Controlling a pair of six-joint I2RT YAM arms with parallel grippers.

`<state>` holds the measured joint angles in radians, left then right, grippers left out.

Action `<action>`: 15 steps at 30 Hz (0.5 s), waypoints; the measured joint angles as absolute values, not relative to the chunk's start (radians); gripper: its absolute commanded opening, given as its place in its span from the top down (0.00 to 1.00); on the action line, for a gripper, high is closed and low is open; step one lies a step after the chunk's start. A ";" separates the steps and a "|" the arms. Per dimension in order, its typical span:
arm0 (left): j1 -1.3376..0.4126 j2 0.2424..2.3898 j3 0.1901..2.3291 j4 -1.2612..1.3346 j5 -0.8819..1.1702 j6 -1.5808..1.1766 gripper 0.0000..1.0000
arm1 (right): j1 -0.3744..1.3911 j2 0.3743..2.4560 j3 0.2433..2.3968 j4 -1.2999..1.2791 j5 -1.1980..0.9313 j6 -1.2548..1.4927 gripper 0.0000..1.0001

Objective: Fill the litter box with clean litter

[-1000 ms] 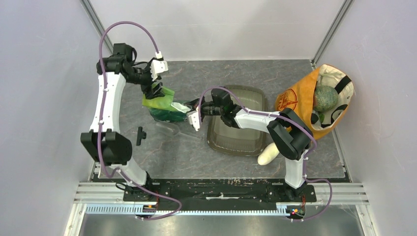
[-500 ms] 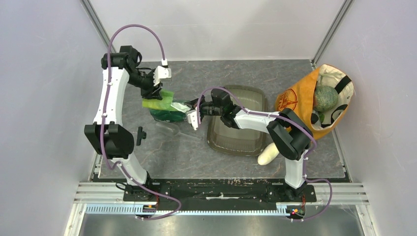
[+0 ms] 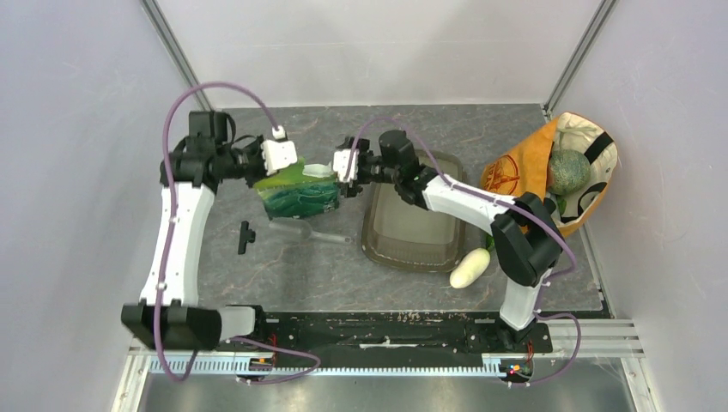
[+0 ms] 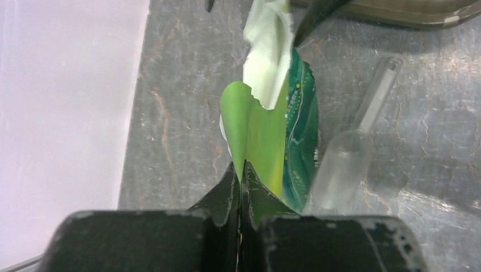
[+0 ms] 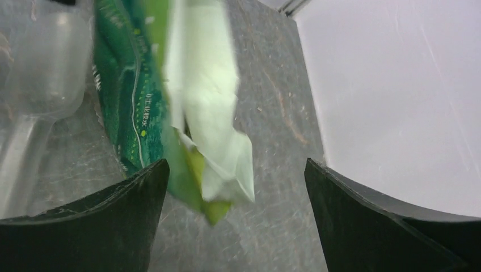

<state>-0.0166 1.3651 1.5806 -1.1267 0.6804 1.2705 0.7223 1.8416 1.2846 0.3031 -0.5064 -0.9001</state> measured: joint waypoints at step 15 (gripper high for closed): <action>-0.016 1.065 1.154 -0.695 0.716 1.337 0.98 | 0.539 1.896 1.908 -0.294 -0.803 -0.051 0.15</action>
<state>-0.0162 1.0645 1.1538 -0.6952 0.7158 1.3373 0.5388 1.8957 1.9079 -0.2943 -0.8028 -0.0509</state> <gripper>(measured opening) 0.034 0.878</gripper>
